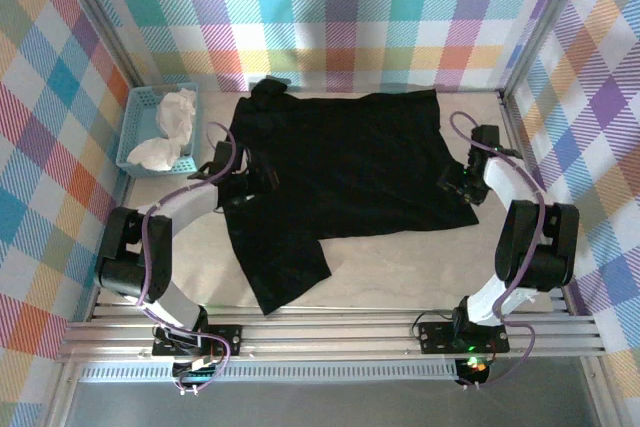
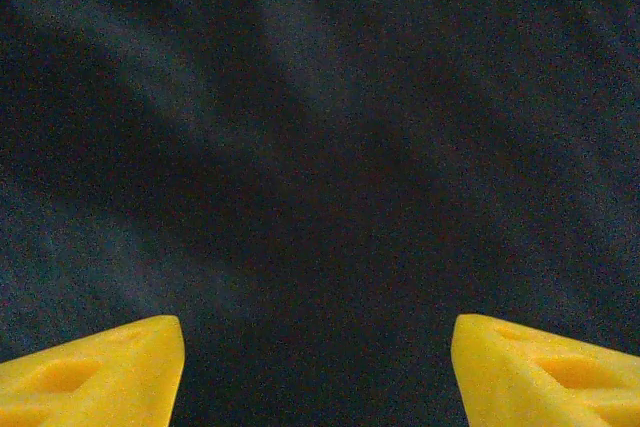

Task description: Fold the inside-out t-shirt

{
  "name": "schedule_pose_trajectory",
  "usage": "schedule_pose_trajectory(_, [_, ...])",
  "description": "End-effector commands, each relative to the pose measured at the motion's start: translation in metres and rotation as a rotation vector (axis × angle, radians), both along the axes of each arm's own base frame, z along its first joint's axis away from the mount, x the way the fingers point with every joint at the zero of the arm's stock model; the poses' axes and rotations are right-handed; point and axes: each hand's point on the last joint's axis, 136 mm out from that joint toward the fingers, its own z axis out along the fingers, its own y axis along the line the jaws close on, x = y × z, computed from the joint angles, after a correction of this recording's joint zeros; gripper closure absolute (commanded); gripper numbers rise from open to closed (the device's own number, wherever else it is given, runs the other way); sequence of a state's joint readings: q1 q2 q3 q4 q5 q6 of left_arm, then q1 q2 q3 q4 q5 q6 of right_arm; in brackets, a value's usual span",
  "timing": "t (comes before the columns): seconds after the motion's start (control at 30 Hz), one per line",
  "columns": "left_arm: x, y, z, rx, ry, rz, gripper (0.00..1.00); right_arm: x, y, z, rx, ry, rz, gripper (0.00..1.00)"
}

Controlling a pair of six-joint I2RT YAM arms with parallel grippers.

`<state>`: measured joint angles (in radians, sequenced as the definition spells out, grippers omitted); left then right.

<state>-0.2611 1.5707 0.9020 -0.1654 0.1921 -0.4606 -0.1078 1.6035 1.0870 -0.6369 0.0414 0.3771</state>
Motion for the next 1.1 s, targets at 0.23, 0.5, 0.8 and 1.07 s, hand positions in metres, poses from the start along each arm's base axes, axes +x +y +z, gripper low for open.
schedule_pose_trajectory(0.23, [-0.025,-0.013,-0.004,-0.023,-0.028,-0.054,0.28,0.028,-0.007,-0.016,0.013,0.044,0.016,0.45])
schedule_pose_trajectory(0.5, [-0.051,0.003,-0.046,0.029,0.064,-0.009,0.28,0.011,-0.016,-0.032,-0.023,0.149,0.010,0.48])
schedule_pose_trajectory(0.8, [-0.065,0.009,-0.069,0.051,0.115,-0.008,0.27,-0.030,-0.049,-0.029,0.017,0.153,-0.136,0.48])
schedule_pose_trajectory(1.07, [-0.063,0.003,-0.066,0.034,0.108,-0.032,0.27,-0.046,-0.057,-0.046,0.046,0.190,-0.192,0.51])
